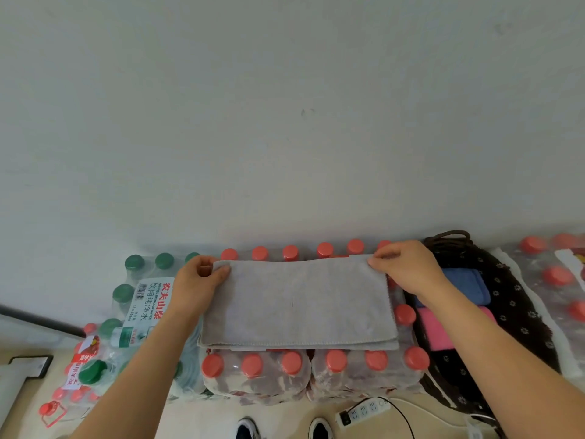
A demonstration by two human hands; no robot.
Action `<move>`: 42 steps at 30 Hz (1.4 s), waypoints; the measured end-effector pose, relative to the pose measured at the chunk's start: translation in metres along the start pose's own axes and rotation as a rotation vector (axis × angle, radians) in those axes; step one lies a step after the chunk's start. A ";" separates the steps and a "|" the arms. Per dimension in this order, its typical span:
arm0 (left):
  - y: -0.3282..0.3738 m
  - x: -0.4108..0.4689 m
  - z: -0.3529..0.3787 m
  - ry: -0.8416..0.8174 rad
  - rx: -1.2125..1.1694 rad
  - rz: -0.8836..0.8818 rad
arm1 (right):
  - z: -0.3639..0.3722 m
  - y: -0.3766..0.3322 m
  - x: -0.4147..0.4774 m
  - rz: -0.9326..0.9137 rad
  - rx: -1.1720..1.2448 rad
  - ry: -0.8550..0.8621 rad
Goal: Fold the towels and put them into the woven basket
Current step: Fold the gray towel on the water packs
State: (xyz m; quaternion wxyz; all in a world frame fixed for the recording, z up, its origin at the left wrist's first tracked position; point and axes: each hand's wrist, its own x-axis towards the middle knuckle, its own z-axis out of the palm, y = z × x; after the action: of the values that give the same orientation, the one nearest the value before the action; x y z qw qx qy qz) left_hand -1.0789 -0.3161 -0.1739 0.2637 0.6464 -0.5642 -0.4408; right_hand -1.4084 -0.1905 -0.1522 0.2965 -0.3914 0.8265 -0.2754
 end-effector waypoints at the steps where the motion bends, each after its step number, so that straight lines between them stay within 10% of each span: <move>1: 0.000 -0.001 0.000 0.002 -0.059 -0.013 | 0.001 -0.001 0.001 0.024 0.118 0.004; 6: -0.001 -0.007 0.004 0.133 -0.170 0.035 | 0.014 0.006 -0.001 0.134 0.503 0.091; 14: 0.002 -0.017 0.015 0.347 0.416 0.485 | 0.030 -0.007 -0.015 -0.257 -0.358 0.352; 18: 0.002 -0.037 0.046 0.073 0.692 0.793 | 0.068 -0.027 -0.033 -0.547 -0.464 0.257; 25: -0.024 -0.053 0.044 -0.022 0.951 0.488 | 0.080 0.008 -0.048 -0.471 -0.714 0.023; 42: -0.011 -0.065 0.017 0.112 0.369 0.146 | 0.067 0.007 -0.059 -0.247 -0.702 0.143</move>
State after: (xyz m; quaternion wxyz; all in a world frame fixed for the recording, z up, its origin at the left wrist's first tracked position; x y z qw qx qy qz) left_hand -1.0862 -0.2489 -0.1732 0.2032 0.6646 -0.6652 -0.2730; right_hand -1.3342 -0.1542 -0.1861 0.0505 -0.5458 0.8356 -0.0356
